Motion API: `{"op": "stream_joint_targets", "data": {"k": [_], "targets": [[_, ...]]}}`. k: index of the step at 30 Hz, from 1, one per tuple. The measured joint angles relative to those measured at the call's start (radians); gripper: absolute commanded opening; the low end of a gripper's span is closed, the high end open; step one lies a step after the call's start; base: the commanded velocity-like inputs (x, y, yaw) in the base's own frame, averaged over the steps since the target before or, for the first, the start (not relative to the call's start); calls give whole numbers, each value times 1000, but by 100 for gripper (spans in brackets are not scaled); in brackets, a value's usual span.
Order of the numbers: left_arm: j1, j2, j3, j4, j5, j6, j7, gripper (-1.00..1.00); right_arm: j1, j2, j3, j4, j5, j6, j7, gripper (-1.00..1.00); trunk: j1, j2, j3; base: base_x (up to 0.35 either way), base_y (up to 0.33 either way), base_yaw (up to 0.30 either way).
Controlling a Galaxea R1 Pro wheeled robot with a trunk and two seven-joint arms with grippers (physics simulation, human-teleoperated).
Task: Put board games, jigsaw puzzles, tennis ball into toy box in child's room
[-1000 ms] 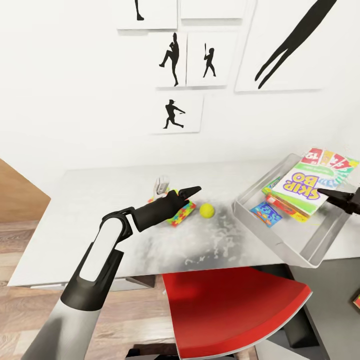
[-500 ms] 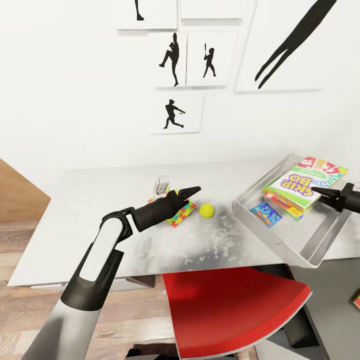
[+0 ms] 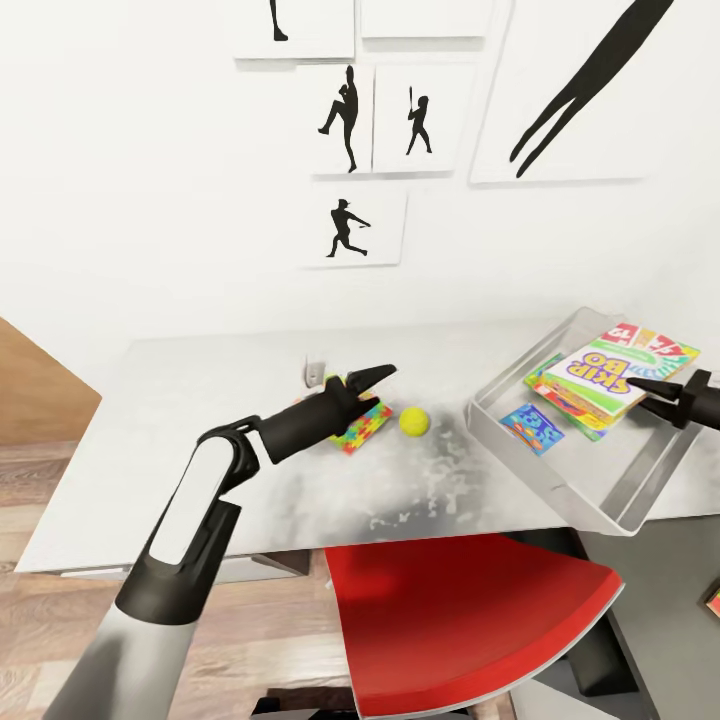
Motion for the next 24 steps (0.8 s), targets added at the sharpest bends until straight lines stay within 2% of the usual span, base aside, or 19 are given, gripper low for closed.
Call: {"op": "stream_joint_targets", "data": {"k": [2,5,7,16,21,24], "targets": [[20,11,34,-1,30,0,-35,100,0,4,1,1,1,0,0,-100,0,0,0,0,0,0],[37,24,67,-2,51,2,-79,100,0,8,1,1,3,0,0,-100,0,0,0,0,0,0],[42,27,76,-2,57,5,-90,100,0,9,1,1,4,0,0,-100,0,0,0,0,0,0],[49,32,90,-1,66,11,-104,100,0,21,3,0,7,0,-1,-100,0,0,0,0,0,0],[50,32,90,-1,67,12,-104,100,-2,46,3,2,9,0,-9,-100,0,0,-5,0,0,0],[49,32,90,-1,67,13,-104,100,-2,61,4,2,10,-1,-42,-100,0,0,-9,0,0,0]]}}
